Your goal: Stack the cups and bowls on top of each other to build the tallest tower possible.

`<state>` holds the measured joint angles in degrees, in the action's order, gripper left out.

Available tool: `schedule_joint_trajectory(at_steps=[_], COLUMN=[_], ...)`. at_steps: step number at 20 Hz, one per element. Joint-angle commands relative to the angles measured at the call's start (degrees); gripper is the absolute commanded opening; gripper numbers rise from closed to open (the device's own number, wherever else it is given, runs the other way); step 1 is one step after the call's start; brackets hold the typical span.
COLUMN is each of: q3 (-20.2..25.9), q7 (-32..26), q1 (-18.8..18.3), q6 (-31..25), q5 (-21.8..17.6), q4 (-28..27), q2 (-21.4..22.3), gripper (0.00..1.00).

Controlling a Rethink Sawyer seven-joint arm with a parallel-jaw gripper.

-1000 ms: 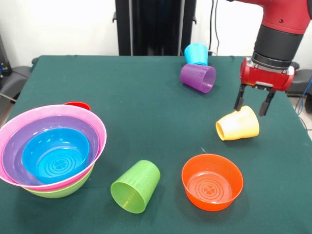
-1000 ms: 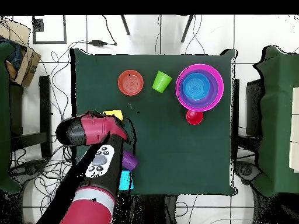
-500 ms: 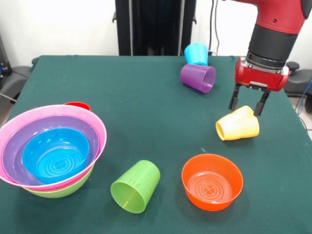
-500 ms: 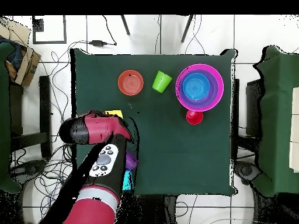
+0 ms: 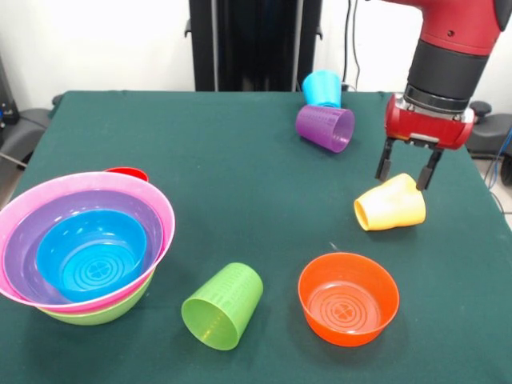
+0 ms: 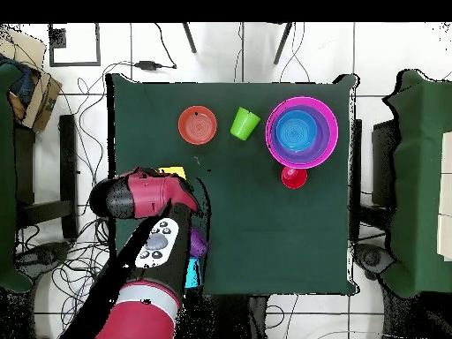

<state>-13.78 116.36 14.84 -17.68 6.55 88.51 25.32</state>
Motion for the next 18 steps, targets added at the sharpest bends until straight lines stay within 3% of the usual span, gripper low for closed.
schedule_joint_trajectory(at_steps=[1, 12, 18], q3=[4.4, 4.1, 4.4], q7=[5.1, 5.2, 5.8], q1=[-0.2, 0.1, 0.0], q6=[-4.8, -6.1, -2.7], q5=[-1.1, -0.9, -1.1], q4=[2.7, 3.0, 2.5], q2=[0.2, 1.3, -1.2], gripper=[1.00, 1.00, 1.00])
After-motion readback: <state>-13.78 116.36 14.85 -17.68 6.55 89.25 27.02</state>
